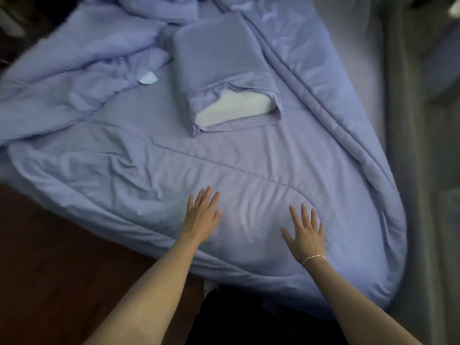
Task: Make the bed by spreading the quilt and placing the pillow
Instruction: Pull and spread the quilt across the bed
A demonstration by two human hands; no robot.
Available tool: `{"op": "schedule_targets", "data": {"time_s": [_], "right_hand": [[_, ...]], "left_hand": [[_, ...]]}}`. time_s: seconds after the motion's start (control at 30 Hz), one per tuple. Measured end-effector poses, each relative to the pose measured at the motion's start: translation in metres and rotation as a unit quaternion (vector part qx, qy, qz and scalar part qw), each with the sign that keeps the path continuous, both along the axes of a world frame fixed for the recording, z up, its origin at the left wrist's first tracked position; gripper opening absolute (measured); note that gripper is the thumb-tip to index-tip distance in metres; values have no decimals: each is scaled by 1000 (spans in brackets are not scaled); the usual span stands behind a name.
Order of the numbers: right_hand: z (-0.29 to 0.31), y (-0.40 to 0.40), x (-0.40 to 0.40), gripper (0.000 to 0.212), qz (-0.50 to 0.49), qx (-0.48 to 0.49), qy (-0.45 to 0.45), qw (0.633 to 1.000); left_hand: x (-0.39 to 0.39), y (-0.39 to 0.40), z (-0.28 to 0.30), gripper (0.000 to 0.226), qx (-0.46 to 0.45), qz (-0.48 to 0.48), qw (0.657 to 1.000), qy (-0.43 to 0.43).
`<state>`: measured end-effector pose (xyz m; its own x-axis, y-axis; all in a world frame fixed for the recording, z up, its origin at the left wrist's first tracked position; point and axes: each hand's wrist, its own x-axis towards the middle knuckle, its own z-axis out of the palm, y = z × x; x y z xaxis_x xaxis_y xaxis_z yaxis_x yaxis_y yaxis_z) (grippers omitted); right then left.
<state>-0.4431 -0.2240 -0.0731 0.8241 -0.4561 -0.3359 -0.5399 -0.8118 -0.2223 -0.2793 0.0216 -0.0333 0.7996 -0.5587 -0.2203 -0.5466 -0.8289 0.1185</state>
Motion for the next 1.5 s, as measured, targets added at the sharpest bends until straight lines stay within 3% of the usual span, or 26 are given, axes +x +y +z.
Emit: {"op": "schedule_targets", "data": {"time_s": [0.33, 0.6, 0.87, 1.17, 1.5], "right_hand": [[33, 135, 145, 68, 79, 23, -31, 996], [50, 275, 280, 68, 114, 32, -62, 991], [63, 377, 377, 68, 176, 50, -69, 981], [49, 447, 463, 62, 165, 95, -77, 979], [26, 528, 593, 66, 108, 114, -92, 983]], "left_hand": [[113, 148, 48, 49, -52, 103, 990, -79], [210, 303, 78, 51, -52, 168, 978, -114], [275, 401, 100, 52, -40, 218, 964, -148], [344, 471, 81, 50, -47, 233, 963, -125], [482, 567, 71, 52, -13, 218, 972, -86]]}}
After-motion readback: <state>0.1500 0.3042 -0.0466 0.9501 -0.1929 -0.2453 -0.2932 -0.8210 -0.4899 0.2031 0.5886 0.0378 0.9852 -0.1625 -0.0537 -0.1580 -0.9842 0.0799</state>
